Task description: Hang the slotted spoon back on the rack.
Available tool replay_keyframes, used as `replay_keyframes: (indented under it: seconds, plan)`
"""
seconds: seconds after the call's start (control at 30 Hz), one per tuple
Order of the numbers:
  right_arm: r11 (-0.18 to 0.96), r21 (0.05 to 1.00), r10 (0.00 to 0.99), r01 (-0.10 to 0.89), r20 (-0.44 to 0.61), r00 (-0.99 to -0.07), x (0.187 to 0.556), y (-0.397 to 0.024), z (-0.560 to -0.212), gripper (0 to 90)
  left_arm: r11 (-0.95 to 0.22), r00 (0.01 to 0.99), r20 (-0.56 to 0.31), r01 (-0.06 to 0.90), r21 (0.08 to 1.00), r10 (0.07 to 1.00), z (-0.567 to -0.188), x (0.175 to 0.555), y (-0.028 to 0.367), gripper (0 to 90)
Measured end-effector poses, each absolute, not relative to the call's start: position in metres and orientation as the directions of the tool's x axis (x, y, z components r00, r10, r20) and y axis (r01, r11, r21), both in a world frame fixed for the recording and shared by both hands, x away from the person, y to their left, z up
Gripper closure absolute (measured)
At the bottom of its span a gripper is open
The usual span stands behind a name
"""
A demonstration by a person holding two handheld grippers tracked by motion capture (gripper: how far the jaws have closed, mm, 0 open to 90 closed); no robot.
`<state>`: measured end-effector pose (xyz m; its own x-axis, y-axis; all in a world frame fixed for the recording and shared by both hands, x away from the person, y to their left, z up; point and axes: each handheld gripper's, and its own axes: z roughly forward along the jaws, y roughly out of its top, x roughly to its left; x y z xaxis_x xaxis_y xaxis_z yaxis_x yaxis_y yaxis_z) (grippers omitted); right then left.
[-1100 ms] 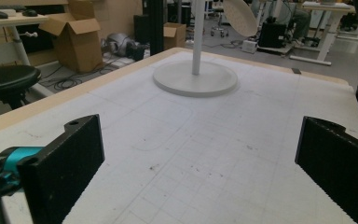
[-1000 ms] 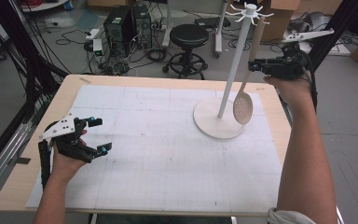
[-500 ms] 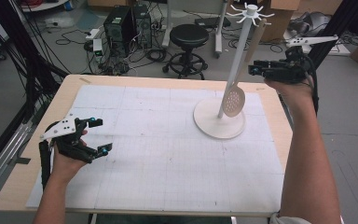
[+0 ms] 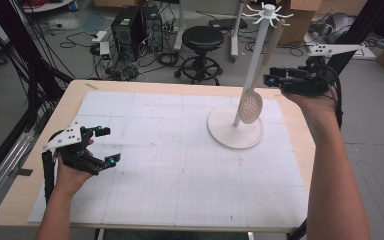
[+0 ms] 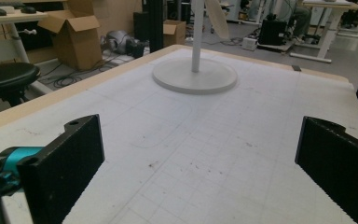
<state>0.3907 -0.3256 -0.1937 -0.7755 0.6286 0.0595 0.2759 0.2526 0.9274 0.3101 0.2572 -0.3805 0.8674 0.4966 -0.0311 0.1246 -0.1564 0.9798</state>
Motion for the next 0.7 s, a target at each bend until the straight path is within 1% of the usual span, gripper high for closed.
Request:
replay_keyframes:
  seconds: [0.17,0.7]
  plan:
    - [0.248,0.937,0.611,0.246,0.046,-0.790,0.384,-0.322,-0.198,50.8,-0.151,0.866,-0.033,0.124,0.981,0.499,-0.380,0.310,0.258,1.7]
    - [0.261,0.948,0.542,0.184,0.014,-0.840,0.357,-0.299,-0.226,41.5,-0.155,0.869,-0.033,0.125,0.980,0.494,-0.381,0.311,0.257,1.7]
